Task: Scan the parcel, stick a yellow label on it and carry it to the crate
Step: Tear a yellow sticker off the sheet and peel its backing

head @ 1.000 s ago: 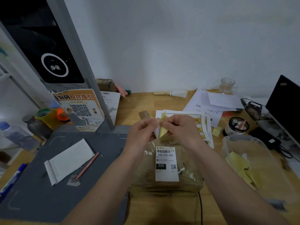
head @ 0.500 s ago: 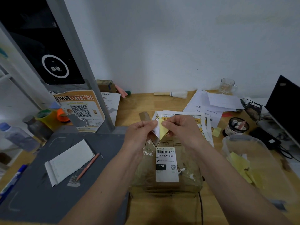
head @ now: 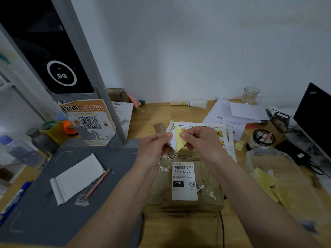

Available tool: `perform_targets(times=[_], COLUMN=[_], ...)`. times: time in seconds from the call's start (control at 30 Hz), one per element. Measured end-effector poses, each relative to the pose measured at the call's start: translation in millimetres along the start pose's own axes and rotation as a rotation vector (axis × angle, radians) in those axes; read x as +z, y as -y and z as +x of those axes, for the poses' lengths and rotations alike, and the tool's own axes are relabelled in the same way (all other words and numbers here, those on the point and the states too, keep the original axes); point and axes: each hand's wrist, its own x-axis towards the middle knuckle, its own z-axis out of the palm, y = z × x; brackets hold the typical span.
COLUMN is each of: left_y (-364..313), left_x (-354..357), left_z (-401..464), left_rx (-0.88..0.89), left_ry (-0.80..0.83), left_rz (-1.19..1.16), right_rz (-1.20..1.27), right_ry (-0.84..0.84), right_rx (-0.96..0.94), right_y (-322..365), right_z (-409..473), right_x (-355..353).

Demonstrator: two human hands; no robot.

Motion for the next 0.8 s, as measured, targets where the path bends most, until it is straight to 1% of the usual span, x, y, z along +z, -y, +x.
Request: perform_targets(times=[0.8], left_y=[1.6], left_x=[4.2], left_z=[-2.2], left_rx=[-0.005], left_ry=[-0.045], left_rz=[-0.082], right_rz=[0.039], right_ry=[-0.056], right_rx=[-0.008], right_y=[-5.1], right_z=[-0.7], right_x=[1.2])
